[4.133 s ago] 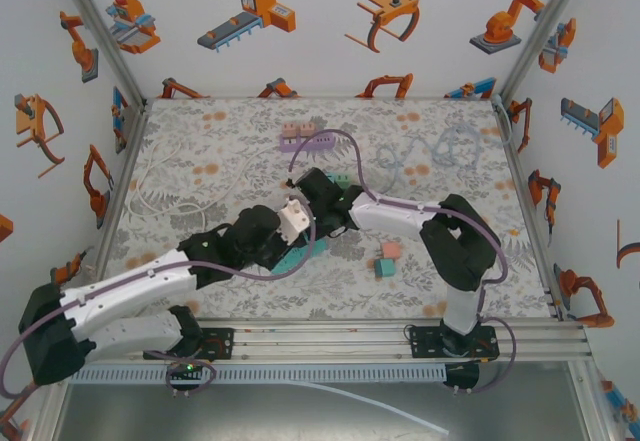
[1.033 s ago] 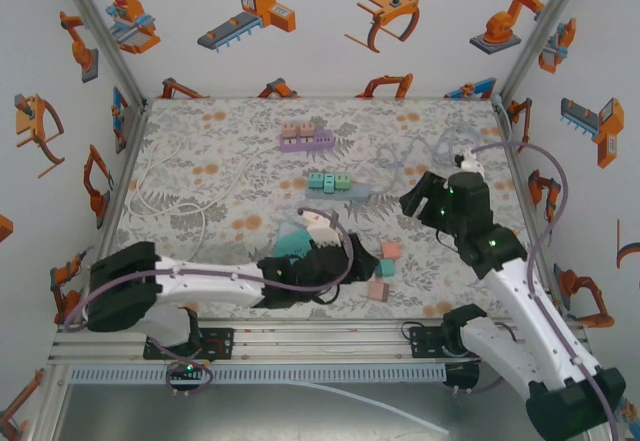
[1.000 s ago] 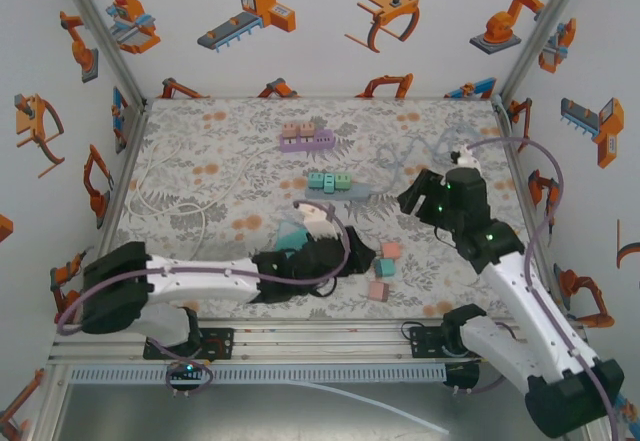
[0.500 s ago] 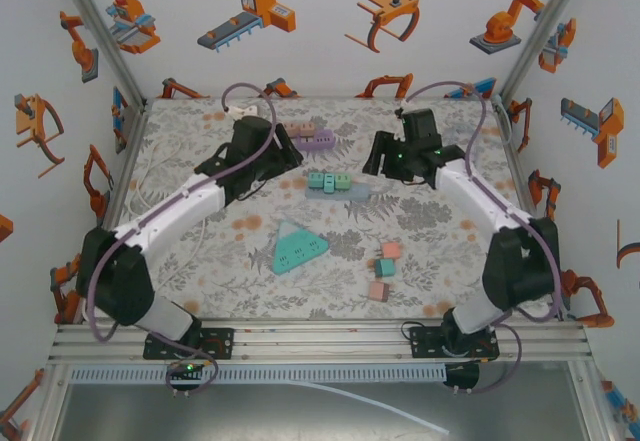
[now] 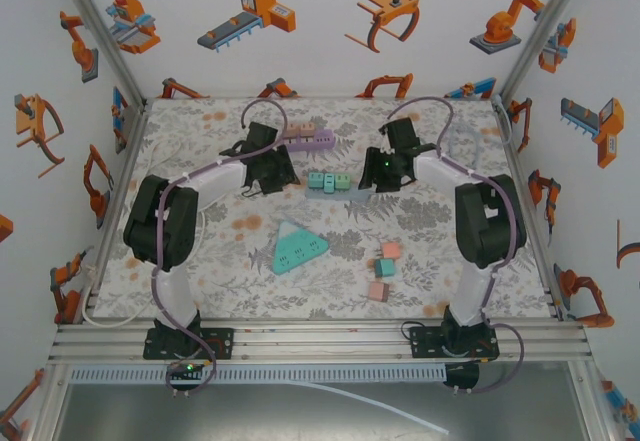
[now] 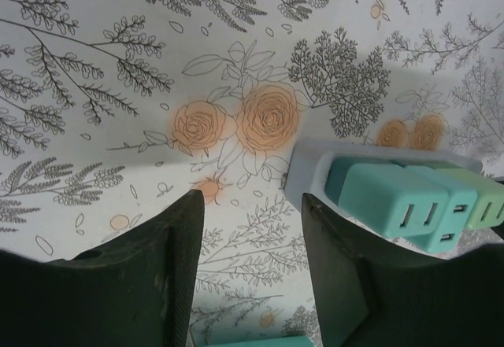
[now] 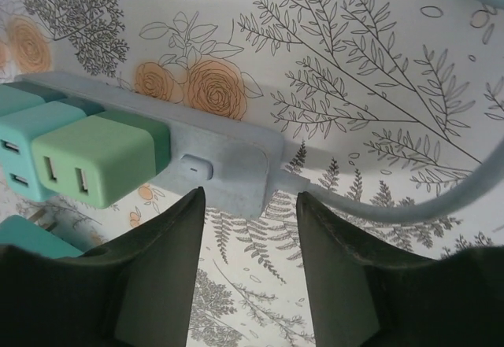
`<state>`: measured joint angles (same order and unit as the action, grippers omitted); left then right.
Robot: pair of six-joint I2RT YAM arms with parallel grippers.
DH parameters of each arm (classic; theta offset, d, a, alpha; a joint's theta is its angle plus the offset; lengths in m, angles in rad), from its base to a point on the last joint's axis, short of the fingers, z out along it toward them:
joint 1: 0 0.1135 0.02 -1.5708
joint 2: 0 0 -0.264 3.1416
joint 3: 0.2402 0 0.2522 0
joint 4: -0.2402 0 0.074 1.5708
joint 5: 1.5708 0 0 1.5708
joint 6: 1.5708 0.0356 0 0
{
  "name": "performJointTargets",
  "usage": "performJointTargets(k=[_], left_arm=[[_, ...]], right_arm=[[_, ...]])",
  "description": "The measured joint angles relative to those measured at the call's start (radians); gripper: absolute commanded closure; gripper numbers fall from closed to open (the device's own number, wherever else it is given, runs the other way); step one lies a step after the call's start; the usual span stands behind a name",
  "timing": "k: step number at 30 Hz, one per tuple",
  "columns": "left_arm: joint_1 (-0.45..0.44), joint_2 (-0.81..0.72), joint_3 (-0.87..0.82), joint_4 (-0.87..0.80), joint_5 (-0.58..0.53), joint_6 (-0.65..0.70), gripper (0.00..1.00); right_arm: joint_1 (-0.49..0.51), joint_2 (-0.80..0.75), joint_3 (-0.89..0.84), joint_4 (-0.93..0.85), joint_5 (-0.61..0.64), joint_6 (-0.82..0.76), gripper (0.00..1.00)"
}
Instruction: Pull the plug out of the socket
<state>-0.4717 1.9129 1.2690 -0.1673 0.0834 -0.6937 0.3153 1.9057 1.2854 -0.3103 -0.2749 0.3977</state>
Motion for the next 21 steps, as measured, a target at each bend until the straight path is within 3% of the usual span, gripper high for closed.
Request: performJointTargets(k=[11, 21], left_arm=[[0.022, 0.092, -0.008, 0.144, 0.163, -0.012, 0.58], [0.039, 0.102, -0.040, 0.211, 0.229, -0.050, 0.62]], right_arm=[[-0.002, 0.024, 0.000, 0.059, -0.055, -0.038, 0.60], [-0.018, 0.046, 0.014, 0.055, -0.107, -0.072, 0.64]])
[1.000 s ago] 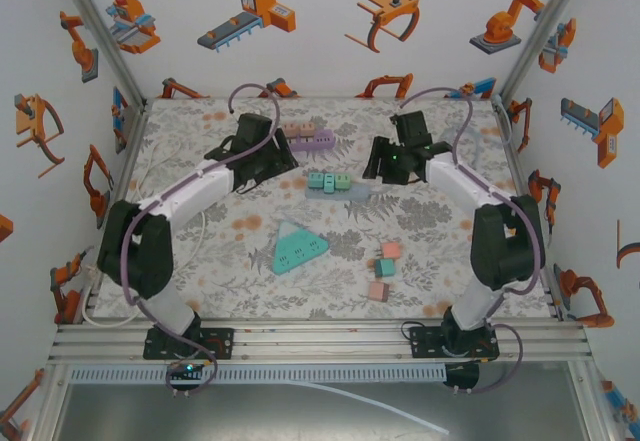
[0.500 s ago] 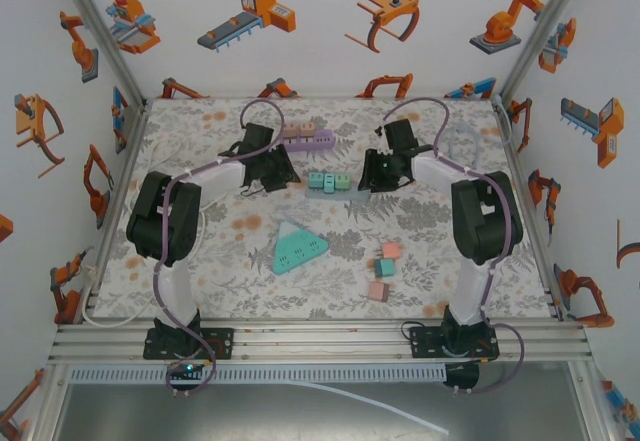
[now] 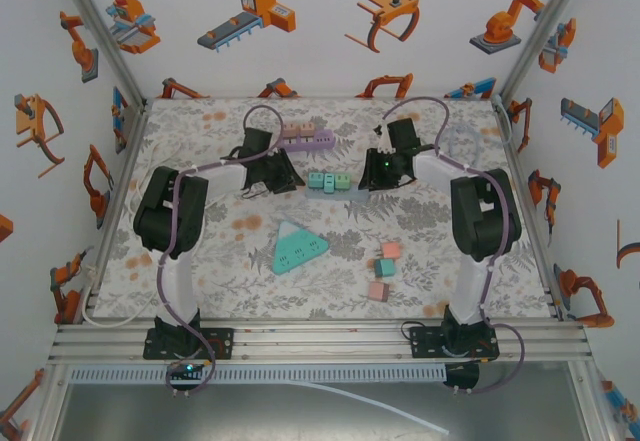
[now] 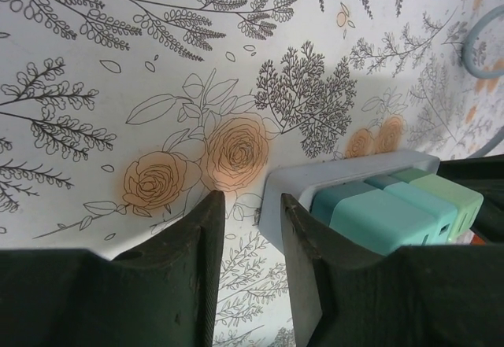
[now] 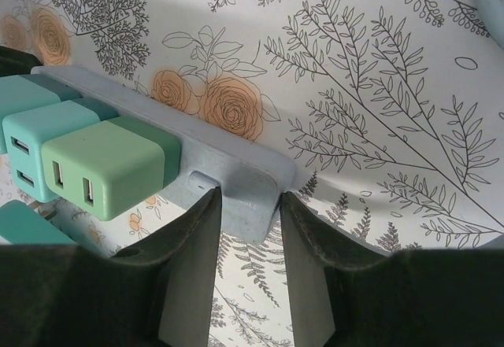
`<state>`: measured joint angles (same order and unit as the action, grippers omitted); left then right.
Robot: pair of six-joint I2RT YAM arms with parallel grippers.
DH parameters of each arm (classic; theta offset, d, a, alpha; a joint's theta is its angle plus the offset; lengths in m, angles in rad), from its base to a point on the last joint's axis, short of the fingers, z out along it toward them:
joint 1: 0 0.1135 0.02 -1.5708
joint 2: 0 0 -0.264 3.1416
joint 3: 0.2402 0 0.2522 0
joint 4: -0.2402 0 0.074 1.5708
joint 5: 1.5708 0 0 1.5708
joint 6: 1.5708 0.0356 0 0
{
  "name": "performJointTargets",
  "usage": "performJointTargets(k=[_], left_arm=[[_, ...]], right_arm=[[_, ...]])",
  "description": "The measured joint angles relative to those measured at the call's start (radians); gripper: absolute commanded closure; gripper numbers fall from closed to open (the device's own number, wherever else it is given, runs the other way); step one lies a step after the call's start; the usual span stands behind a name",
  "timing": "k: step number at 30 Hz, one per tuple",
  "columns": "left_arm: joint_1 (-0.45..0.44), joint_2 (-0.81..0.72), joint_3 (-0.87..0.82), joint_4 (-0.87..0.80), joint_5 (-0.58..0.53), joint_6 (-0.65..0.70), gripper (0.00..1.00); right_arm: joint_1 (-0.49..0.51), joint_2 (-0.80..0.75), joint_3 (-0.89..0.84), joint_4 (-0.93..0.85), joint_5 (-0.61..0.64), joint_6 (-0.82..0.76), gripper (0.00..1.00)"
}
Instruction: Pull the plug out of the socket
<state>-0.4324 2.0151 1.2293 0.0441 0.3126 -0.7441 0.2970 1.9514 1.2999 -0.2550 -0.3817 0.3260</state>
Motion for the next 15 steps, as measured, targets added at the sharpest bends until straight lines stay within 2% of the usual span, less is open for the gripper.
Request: performJointTargets(k=[8, 11, 15], left_arm=[[0.047, -0.114, -0.207, 0.140, 0.056, -0.092, 0.60], [0.058, -0.127, -0.217, 0.177, 0.064, -0.113, 0.55], [0.060, -0.118, -0.204, 0.222, 0.077, -0.134, 0.55]], right_arm=[[0.001, 0.003, 0.002, 0.000, 0.004, -0.005, 0.64], [0.001, 0.006, 0.003, 0.002, 0.005, -0.005, 0.64], [0.001, 0.007, 0.003, 0.003, 0.005, -0.005, 0.63]])
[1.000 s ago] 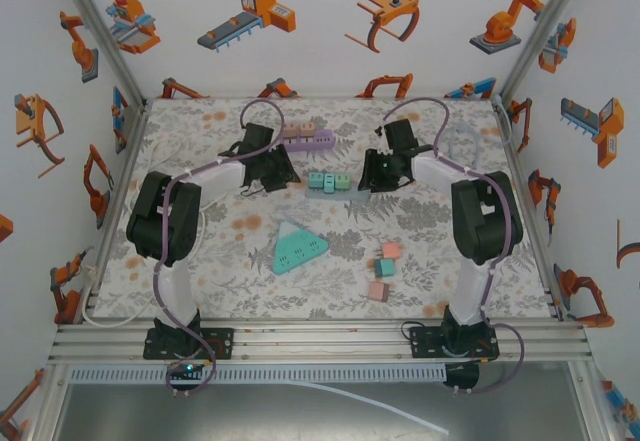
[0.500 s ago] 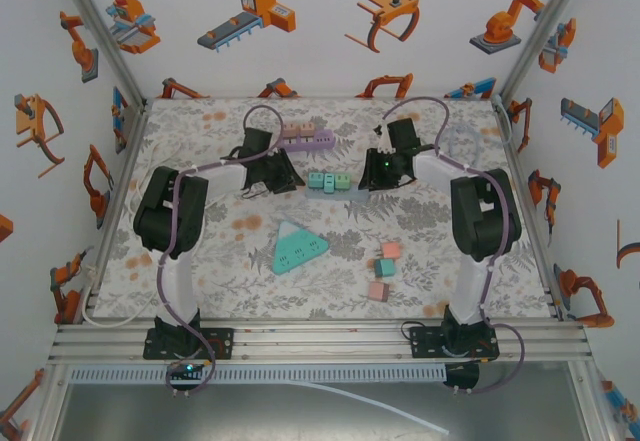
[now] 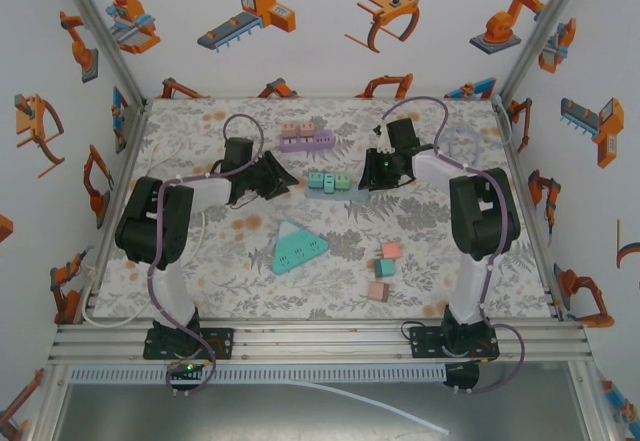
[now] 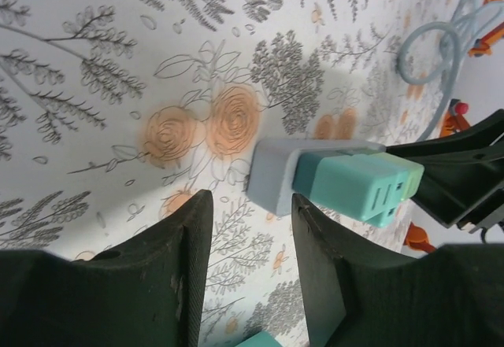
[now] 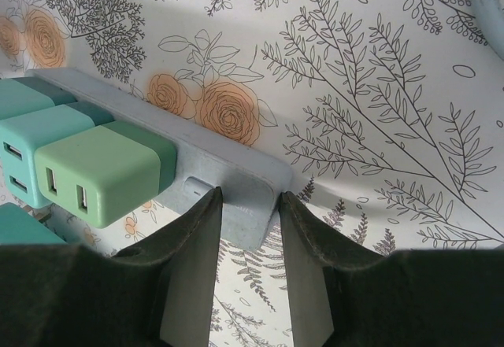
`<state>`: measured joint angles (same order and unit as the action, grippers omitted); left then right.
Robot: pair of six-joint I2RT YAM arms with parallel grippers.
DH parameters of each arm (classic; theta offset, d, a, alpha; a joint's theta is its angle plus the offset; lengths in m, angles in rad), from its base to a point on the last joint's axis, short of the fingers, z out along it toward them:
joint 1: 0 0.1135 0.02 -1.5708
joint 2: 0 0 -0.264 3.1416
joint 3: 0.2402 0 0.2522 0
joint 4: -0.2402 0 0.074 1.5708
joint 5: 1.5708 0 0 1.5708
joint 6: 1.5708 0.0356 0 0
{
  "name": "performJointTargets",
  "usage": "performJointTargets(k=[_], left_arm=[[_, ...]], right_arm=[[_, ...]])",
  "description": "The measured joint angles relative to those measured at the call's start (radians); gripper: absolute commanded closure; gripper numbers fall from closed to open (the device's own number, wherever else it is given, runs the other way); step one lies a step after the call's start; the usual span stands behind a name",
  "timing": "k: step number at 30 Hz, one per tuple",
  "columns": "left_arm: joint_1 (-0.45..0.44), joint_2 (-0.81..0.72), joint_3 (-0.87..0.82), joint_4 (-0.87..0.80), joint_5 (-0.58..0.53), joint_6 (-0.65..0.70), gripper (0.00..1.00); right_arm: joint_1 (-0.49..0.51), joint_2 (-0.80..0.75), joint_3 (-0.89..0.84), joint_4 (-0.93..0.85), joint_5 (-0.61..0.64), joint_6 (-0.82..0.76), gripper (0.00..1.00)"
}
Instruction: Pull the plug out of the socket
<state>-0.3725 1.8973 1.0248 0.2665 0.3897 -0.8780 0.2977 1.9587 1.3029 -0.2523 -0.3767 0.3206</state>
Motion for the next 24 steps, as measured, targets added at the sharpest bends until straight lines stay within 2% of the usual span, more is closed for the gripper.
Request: performJointTargets(k=[6, 12, 24], left_arm=[[-0.009, 0.070, 0.061, 0.034, 0.020, -0.025, 0.58], [-0.032, 0.106, 0.071, 0.027, 0.030, -0.029, 0.69], [-0.034, 0.107, 0.065, 0.025, 0.084, -0.032, 0.72]], right_arm=[[0.000, 0.001, 0.002, -0.001, 0.000, 0.000, 0.63], [0.000, 0.003, 0.003, -0.003, 0.000, 0.000, 0.63], [0.003, -0.003, -0.011, 0.017, -0.003, 0.018, 0.65]])
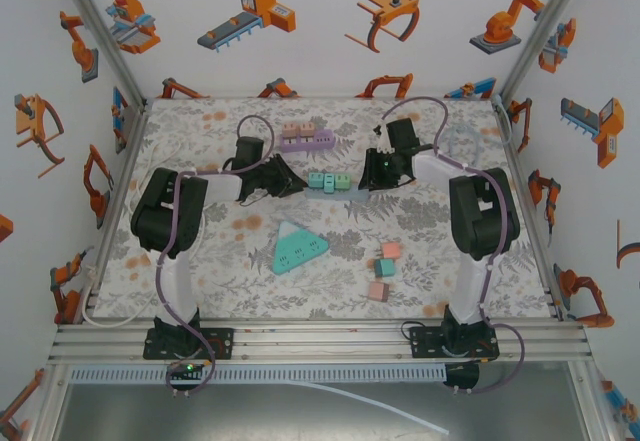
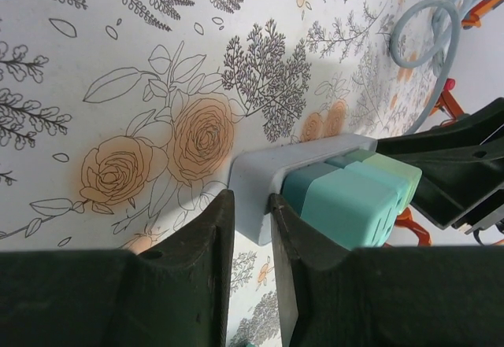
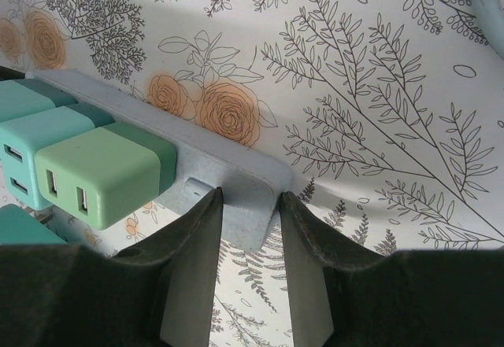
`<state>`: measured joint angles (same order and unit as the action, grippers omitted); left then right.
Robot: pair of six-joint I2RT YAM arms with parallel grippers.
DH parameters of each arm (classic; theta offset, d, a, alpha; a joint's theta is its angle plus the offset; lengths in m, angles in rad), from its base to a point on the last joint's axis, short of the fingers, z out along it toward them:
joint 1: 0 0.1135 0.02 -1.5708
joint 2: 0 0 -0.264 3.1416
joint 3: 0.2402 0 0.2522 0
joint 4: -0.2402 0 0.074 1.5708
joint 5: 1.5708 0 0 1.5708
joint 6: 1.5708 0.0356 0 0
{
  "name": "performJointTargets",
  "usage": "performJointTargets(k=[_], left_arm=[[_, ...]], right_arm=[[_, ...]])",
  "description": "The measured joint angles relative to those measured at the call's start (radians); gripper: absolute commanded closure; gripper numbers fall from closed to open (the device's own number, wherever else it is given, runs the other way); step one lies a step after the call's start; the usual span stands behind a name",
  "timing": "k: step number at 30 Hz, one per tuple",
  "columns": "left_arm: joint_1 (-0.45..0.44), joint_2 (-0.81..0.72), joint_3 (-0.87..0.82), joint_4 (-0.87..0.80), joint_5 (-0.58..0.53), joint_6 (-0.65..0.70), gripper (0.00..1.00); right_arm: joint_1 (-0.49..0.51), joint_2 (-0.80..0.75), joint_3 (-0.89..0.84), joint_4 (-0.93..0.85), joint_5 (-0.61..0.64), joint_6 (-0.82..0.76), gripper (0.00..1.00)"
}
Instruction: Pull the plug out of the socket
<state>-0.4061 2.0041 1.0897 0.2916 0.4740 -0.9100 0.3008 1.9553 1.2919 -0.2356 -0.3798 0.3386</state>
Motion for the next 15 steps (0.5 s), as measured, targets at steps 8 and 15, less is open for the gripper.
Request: performJointTargets(k=[8, 15], left_arm=[[0.001, -0.118, -0.120, -0.031, 0.023, 0.000, 0.73], [0.001, -0.252, -0.235, -0.047, 0.014, 0.005, 0.72]], right_arm=[[0.072, -0.044, -0.085, 0.084, -0.029, 0.047, 0.65], [0.169, -0.069, -0.122, 0.071, -0.096, 0.084, 0.64]])
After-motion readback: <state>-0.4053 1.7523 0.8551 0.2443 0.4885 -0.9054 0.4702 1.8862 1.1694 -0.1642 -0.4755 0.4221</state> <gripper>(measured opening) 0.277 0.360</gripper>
